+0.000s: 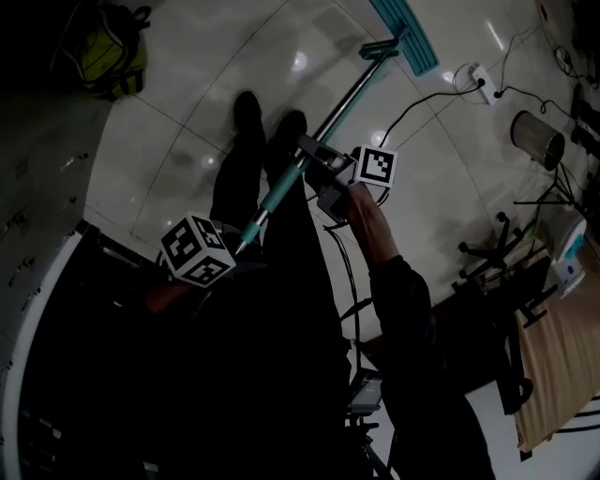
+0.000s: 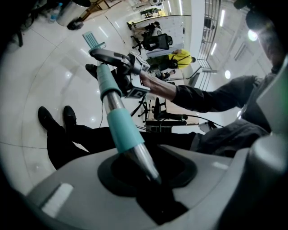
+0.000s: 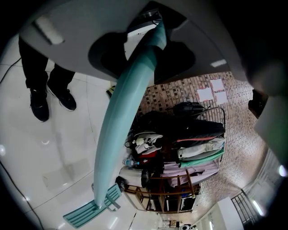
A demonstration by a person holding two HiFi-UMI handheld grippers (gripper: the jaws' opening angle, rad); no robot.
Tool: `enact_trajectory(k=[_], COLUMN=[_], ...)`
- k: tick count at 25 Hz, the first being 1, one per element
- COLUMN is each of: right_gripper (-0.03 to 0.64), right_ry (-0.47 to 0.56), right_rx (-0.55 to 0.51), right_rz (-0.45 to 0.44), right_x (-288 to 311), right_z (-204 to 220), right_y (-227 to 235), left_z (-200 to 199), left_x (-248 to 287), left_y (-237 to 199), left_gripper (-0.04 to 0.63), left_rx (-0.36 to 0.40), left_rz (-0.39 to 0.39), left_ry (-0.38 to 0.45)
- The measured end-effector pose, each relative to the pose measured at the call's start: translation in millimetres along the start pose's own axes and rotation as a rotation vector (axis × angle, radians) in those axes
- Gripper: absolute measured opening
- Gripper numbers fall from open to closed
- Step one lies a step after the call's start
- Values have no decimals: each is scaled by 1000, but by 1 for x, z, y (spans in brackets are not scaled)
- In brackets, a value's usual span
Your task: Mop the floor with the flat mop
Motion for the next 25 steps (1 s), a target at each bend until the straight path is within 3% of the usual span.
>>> enact_trajectory(k=[11, 25], right_gripper=[186, 170], right_ry=[-39, -15], right_rx=[-22, 25], right_rz=[-12, -64], right_x=[7, 10], right_z=[-4, 0], right_y=[-11, -14], left_z=[-6, -5], left_x=[-6, -2], left_y=[0, 3], left_gripper=[150, 150], left_rx=[45, 31], left_rz=[-8, -1], left_ry=[-31, -14])
Point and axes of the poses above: the fingertips, and each gripper's own axes: x forward along the fingers, y to its right, z out of its underside, the point moved 8 cm from there along -x, backward along the fingers, and after that the axes turned 13 degrees about -z, right-handed, at the moved point
